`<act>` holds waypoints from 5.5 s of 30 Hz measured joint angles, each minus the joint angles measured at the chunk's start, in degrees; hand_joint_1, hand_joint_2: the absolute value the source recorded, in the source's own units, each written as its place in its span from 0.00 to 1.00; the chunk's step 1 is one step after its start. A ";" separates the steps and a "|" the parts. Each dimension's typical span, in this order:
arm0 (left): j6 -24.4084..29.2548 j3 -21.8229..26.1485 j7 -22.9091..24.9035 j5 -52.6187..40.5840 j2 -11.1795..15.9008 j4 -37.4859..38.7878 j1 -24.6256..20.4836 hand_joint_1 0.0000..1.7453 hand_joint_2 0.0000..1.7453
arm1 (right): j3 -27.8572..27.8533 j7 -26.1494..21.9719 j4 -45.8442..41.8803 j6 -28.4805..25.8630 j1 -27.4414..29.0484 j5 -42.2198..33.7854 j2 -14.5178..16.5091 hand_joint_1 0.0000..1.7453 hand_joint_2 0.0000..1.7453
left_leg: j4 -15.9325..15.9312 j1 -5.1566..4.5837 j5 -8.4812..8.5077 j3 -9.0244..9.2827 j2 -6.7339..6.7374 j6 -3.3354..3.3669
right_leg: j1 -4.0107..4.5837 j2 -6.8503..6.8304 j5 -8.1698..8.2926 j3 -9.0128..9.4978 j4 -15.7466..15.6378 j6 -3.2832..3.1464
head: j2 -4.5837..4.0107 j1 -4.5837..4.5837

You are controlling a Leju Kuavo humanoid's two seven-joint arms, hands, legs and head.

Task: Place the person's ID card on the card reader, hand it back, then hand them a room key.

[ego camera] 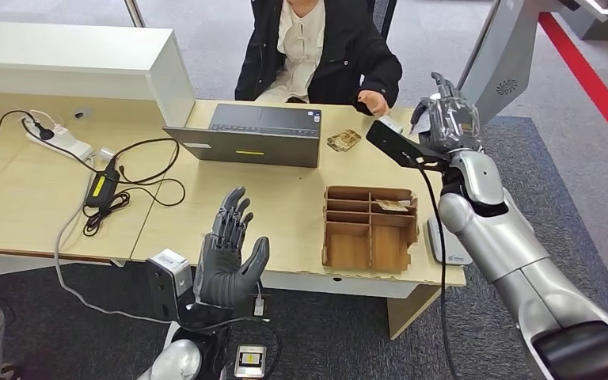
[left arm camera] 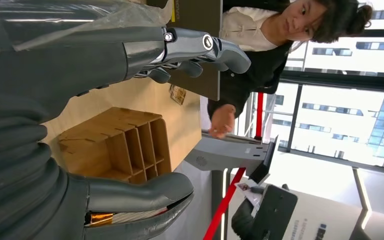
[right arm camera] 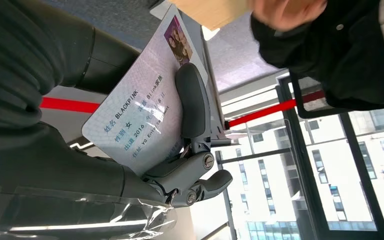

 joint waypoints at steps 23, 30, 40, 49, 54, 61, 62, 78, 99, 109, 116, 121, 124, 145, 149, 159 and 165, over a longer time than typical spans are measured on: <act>-3.22 -0.28 1.34 0.04 0.00 1.25 -0.63 0.00 1.00 | 4.81 -1.61 18.05 -2.26 -8.24 -3.98 8.92 0.02 1.00 | 0.01 0.00 0.00 0.00 -0.01 0.00 | 0.00 0.00 0.00 -0.03 -0.03 0.00 | 0.00 0.00; -3.71 -0.28 1.48 -0.02 -0.02 2.00 -0.60 0.00 1.00 | 5.43 -1.75 21.52 -4.91 -8.43 -4.01 9.27 0.00 1.00 | 0.01 0.00 0.00 0.00 -0.01 0.00 | 0.00 0.00 0.01 -0.03 -0.03 0.00 | 0.00 0.01; -1.72 -0.27 1.82 -1.10 -0.02 2.55 -0.37 0.00 1.00 | 5.50 -6.83 20.82 -11.67 -7.57 -11.54 9.37 0.00 1.00 | 0.02 0.00 0.00 0.00 -0.01 0.00 | 0.00 0.00 0.01 -0.04 -0.02 0.00 | 0.00 0.01; 2.54 0.17 2.98 -3.67 0.30 1.05 1.97 0.00 1.00 | 4.48 -9.83 5.31 -12.54 1.79 -24.58 8.58 0.00 0.25 | 0.01 0.01 0.00 0.01 -0.01 0.00 | 0.01 0.00 0.00 -0.04 -0.03 0.00 | 0.00 0.01; 3.10 0.41 3.17 -4.31 0.73 -0.14 3.02 0.00 1.00 | 4.31 -9.75 -2.37 -11.57 5.72 -25.73 7.52 0.00 1.00 | 0.01 0.01 0.00 0.02 0.00 0.00 | 0.00 0.00 0.01 -0.03 -0.05 0.00 | 0.00 0.02; 4.35 1.13 4.13 -5.19 1.53 -2.42 5.46 0.00 1.00 | 4.44 -2.71 -13.86 -6.00 15.32 -15.92 4.19 0.00 1.00 | 0.00 0.01 -0.01 0.03 -0.02 0.01 | 0.01 0.00 0.00 -0.01 -0.07 0.01 | 0.00 0.01; 4.46 1.16 4.19 -5.16 1.68 -2.71 5.73 0.00 1.00 | 4.46 -1.50 -15.15 -5.18 16.58 -13.13 3.62 0.00 1.00 | 0.00 0.01 -0.02 0.03 -0.02 0.01 | 0.01 0.00 0.00 -0.01 -0.08 0.01 | 0.00 0.01; 1.12 1.21 5.65 -5.16 2.23 -5.50 6.89 0.00 1.00 | 2.33 7.21 -20.60 2.03 27.84 20.89 -0.07 0.00 1.00 | 0.00 0.01 -0.01 0.03 -0.01 0.01 | 0.01 0.00 0.00 0.00 -0.08 0.01 | 0.00 0.01; -3.45 1.20 6.09 -5.54 1.91 -5.56 6.69 0.00 1.00 | -3.92 7.49 -19.69 -2.10 30.32 21.94 -0.13 0.00 1.00 | 0.00 0.00 -0.01 0.02 -0.01 0.02 | 0.00 0.00 0.00 0.00 -0.08 0.01 | 0.00 0.00; -3.26 1.20 5.62 -5.63 1.58 -5.51 6.32 0.00 1.00 | -4.79 4.09 -14.73 -3.93 27.31 18.17 0.96 0.00 1.00 | 0.00 0.00 -0.01 0.01 -0.01 0.02 | 0.00 0.00 0.00 0.00 -0.08 0.01 | 0.00 0.00; -3.38 1.17 4.77 -4.92 1.28 -5.14 5.47 0.00 1.00 | -4.57 2.30 -9.65 -3.96 24.43 16.83 2.81 0.00 1.00 | 0.00 0.01 -0.01 0.01 -0.01 0.01 | 0.01 0.00 0.00 0.00 -0.07 0.01 | 0.00 0.00; -3.39 1.16 4.11 -4.40 1.11 -4.67 5.11 0.00 1.00 | -4.28 1.55 -6.28 -4.34 22.79 15.97 4.23 0.00 1.00 | 0.00 0.01 -0.01 0.01 -0.01 0.01 | 0.01 0.00 0.00 0.00 -0.07 0.01 | 0.00 0.01; -3.39 1.16 4.02 -4.24 1.11 -4.43 4.96 0.00 1.00 | -4.05 1.47 -4.77 -4.51 22.13 15.77 4.92 0.00 1.00 | 0.00 0.01 -0.01 0.01 -0.01 0.01 | 0.01 0.00 0.00 -0.01 -0.07 0.01 | 0.00 0.01; -0.74 1.23 2.67 -4.34 1.11 -3.92 5.20 0.00 1.00 | -2.40 -0.10 3.84 -8.08 18.24 12.99 7.79 0.00 1.00 | 0.00 0.01 -0.01 0.00 -0.01 0.01 | 0.01 0.00 0.00 -0.01 -0.06 0.01 | 0.00 0.01; -0.64 1.36 2.50 -4.91 1.06 -3.90 5.56 0.00 1.00 | -2.17 -0.49 5.24 -8.50 17.50 12.57 8.36 0.00 1.00 | 0.00 0.01 -0.01 0.00 -0.01 0.01 | 0.01 0.00 0.00 -0.01 -0.06 0.01 | 0.00 0.00; -1.15 2.45 2.66 -6.79 0.28 -3.95 6.62 0.00 1.00 | -1.70 -0.24 7.16 -8.85 16.49 12.26 8.97 0.00 1.00 | 0.00 0.01 -0.01 0.01 -0.01 0.01 | 0.01 0.00 0.00 -0.01 -0.06 0.01 | 0.00 0.02; -1.92 3.44 3.02 -8.01 -0.19 -3.98 7.68 0.00 1.00 | -1.61 0.46 7.77 -9.03 16.13 11.49 8.88 0.00 1.00 | 0.00 0.01 0.00 0.02 -0.01 0.01 | 0.01 0.00 0.00 0.00 -0.06 0.01 | 0.00 0.01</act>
